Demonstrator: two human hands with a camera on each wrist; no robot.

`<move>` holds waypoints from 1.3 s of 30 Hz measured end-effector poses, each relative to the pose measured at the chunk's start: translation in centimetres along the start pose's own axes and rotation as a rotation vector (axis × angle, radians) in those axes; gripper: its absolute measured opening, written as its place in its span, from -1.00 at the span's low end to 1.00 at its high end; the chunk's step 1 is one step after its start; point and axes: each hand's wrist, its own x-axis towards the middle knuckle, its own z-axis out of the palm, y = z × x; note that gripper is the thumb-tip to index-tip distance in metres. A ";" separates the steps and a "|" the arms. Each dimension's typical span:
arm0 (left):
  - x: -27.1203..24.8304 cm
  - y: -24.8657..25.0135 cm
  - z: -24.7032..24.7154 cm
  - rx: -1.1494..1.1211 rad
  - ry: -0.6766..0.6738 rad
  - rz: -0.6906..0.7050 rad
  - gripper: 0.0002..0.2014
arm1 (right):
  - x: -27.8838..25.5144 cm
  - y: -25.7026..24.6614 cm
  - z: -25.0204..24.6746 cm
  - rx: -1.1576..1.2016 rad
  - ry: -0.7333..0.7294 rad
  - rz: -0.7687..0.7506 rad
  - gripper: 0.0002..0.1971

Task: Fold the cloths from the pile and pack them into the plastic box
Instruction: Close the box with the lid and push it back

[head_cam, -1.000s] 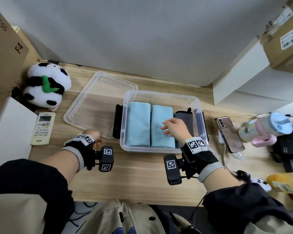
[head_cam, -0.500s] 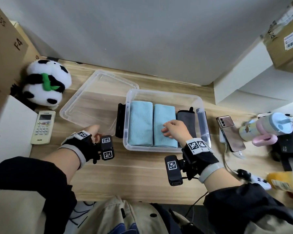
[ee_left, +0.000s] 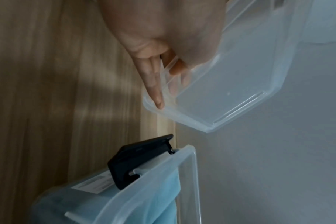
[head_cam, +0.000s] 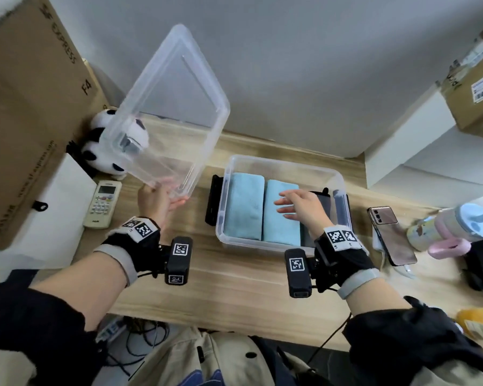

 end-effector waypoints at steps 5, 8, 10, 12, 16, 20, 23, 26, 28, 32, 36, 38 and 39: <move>-0.9 3.0 1.1 0.127 -0.005 0.194 -0.67 | -1.3 -4.9 -3.5 0.364 0.037 -0.136 -0.68; -1.6 4.5 2.5 0.204 -0.021 0.279 -0.69 | -2.5 -7.6 -5.7 0.400 0.032 -0.205 -0.59; -2.0 5.2 3.7 0.250 -0.058 0.325 -0.73 | -3.5 -8.6 -6.9 0.384 0.043 -0.259 -0.53; -2.3 5.4 4.8 0.280 -0.089 0.330 -0.71 | -4.3 -9.0 -8.1 0.396 0.072 -0.292 -0.48; -3.1 4.9 5.9 0.347 -0.172 0.357 -0.74 | -5.2 -7.6 -11.5 0.504 0.040 -0.186 -0.35; -4.0 5.6 6.2 0.476 -0.326 0.579 -0.64 | -5.9 -4.9 -14.1 0.476 -0.081 -0.053 -0.59; -4.2 5.9 6.5 0.427 -0.380 0.531 -0.54 | -5.6 -2.3 -14.5 0.353 -0.098 -0.038 -0.31; -4.7 5.1 6.4 0.446 -0.491 0.454 -0.52 | -4.9 0.2 -14.1 0.378 0.040 -0.033 -0.43; -4.6 4.2 6.0 0.475 -0.527 0.382 -0.48 | -4.5 1.4 -13.8 0.459 0.093 -0.002 -0.47; -4.7 3.2 5.4 0.523 -0.576 0.331 -0.39 | -3.6 3.3 -13.5 0.393 0.090 0.021 -0.75; -5.1 2.7 5.2 0.689 -0.679 0.317 -0.42 | -2.5 4.7 -13.5 0.267 0.164 -0.012 -0.74; -5.2 2.1 5.1 0.743 -0.693 0.310 -0.45 | -2.3 4.9 -13.2 0.139 0.212 -0.025 -0.75; -5.2 1.8 5.0 0.755 -0.671 0.323 -0.45 | -2.0 5.1 -13.1 0.063 0.226 -0.038 -0.76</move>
